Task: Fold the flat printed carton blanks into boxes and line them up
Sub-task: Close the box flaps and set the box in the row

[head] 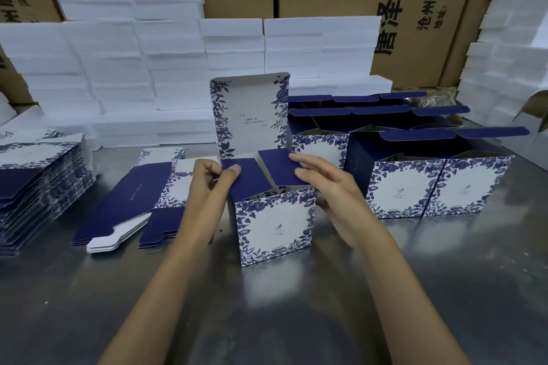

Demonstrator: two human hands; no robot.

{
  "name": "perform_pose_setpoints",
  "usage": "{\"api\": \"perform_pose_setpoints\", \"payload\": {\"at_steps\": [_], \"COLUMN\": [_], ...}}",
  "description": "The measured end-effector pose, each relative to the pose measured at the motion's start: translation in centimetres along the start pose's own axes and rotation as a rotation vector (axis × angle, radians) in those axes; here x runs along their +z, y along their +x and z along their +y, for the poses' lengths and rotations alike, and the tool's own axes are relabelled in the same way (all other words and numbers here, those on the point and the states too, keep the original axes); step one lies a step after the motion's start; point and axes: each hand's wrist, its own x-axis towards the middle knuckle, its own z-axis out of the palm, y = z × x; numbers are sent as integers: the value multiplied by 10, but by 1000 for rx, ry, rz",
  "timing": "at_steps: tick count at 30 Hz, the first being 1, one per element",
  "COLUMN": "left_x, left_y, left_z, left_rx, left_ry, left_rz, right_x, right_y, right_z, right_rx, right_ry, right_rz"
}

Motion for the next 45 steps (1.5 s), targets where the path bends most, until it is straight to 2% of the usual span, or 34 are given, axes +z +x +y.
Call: {"api": "perform_pose_setpoints", "payload": {"at_steps": [4,7,14,17,19,22,26,31,36,39,42,45], "left_x": [-3,-3,-9,-12,-13,-12,-12,-13,-11,-11,-12,-11], "left_y": [-1,-2,-2,0,1,1,3,5,6,5,4,4], "left_z": [2,3,3,4,3,1,-1,-2,-7,-5,-2,-1], "left_rx": [-24,-43,-92,-158,-178,-182,-177,-132,-116,-75,-90,-82], "left_ry": [-66,-116,-162,-219,-222,-212,-234,-213,-207,-183,-191,-201], "left_rz": [-9,-33,-59,-81,-118,-168,-188,-240,-215,-271,-304,-279], "right_x": [-2,0,2,-1,-3,-4,-7,-4,-6,-7,-8,-9], "right_y": [5,9,6,4,2,1,7,19,22,19,18,19], "right_z": [-7,-16,-26,-28,-28,-25,-27,-22,-22,-24,-26,-36], "right_rx": [87,153,96,153,178,152,146,144,118,74,-11,-35], "right_ry": [-10,-174,-348,-294,-308,-322,-327,-334,-353,-376,-247,-75], "right_rz": [-38,-81,-94,-153,-133,-93,-117,-23,-41,90,183,128]}}
